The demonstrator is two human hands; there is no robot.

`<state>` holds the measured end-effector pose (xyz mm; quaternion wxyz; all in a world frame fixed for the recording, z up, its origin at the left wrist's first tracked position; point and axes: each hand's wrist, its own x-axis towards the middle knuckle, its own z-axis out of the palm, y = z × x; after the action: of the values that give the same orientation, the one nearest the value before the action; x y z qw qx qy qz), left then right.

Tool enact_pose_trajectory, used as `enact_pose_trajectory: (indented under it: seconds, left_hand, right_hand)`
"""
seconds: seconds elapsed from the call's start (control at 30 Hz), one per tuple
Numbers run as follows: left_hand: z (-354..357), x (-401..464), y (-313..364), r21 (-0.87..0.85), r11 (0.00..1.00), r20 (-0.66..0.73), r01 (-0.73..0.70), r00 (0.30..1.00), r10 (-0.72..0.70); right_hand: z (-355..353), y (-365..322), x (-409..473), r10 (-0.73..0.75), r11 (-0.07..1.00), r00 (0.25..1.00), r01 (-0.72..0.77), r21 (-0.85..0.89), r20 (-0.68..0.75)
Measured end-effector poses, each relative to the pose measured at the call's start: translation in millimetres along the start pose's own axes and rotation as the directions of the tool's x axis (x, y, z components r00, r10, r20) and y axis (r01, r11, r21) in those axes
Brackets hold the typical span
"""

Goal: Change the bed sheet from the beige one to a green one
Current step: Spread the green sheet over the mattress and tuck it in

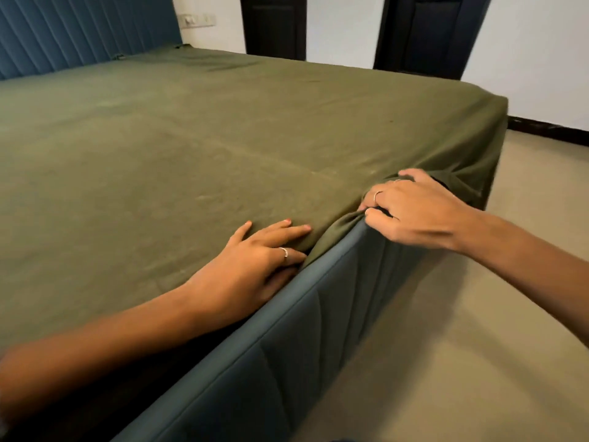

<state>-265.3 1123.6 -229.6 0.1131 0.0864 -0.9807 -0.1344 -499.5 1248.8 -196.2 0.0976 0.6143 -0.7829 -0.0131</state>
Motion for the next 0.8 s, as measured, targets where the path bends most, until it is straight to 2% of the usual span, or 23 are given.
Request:
enact_pose_trajectory:
  seconds: [0.07, 0.1, 0.2, 0.33, 0.43, 0.5, 0.53, 0.6, 0.67, 0.7, 0.73, 0.77, 0.8]
  left_hand:
    - [-5, -1, 2, -0.144, 0.989, -0.076, 0.020, 0.997, -0.031]
    - [-5, -2, 4, -0.125, 0.992, -0.056, 0.010, 0.998, -0.017]
    - [-4, -1, 12, 0.097, 0.995, 0.093, -0.029, 0.995, 0.020]
    - [-8, 5, 14, 0.218, 0.976, 0.207, 0.010, 0.977, -0.056]
    - [-8, 4, 15, 0.280, 0.960, 0.264, 0.005, 0.961, -0.082]
    - [-12, 5, 16, 0.293, 0.956, 0.297, 0.005, 0.950, -0.097]
    - [-14, 4, 18, 0.285, 0.958, 0.322, 0.019, 0.940, -0.114]
    - [-24, 9, 23, 0.281, 0.959, 0.343, 0.041, 0.929, -0.140]
    - [-31, 12, 30, 0.273, 0.960, 0.358, 0.053, 0.921, -0.153]
    - [-30, 13, 35, 0.268, 0.961, 0.346, 0.073, 0.923, -0.167]
    - [-30, 18, 39, 0.260, 0.962, 0.316, 0.088, 0.933, -0.171]
    - [-28, 26, 44, 0.245, 0.964, 0.278, 0.102, 0.945, -0.170]
    - [-25, 39, 50, 0.232, 0.966, 0.231, 0.116, 0.958, -0.170]
  right_hand:
    - [0, 5, 13, -0.091, 0.992, 0.991, 0.099, -0.084, 0.095]
    - [-1, 6, 20, -0.114, 0.989, 0.980, 0.129, -0.078, 0.165]
    - [-9, 11, 34, -0.144, 0.990, 0.906, 0.131, 0.059, 0.399]
    - [-26, 23, 39, -0.265, 0.964, 0.781, 0.231, 0.132, 0.566]
    - [-30, 18, 57, -0.231, 0.970, 0.674, 0.211, 0.116, 0.702]
    - [-31, 11, 64, -0.172, 0.984, 0.640, 0.143, 0.105, 0.749]
    - [-26, 8, 62, -0.149, 0.989, 0.662, 0.093, 0.117, 0.735]
    - [-21, 13, 48, -0.154, 0.979, 0.788, 0.041, 0.199, 0.596]
    - [-18, 26, 22, -0.188, 0.937, 0.908, 0.052, 0.345, 0.375]
    - [-15, 33, 9, -0.155, 0.894, 0.963, 0.040, 0.446, 0.223]
    - [-14, 42, -1, -0.044, 0.839, 0.997, 0.004, 0.543, 0.060]
    - [-7, 50, -14, 0.130, 0.767, 0.990, -0.068, 0.638, -0.050]
    - [-2, 58, -24, 0.340, 0.645, 0.939, -0.198, 0.738, -0.045]
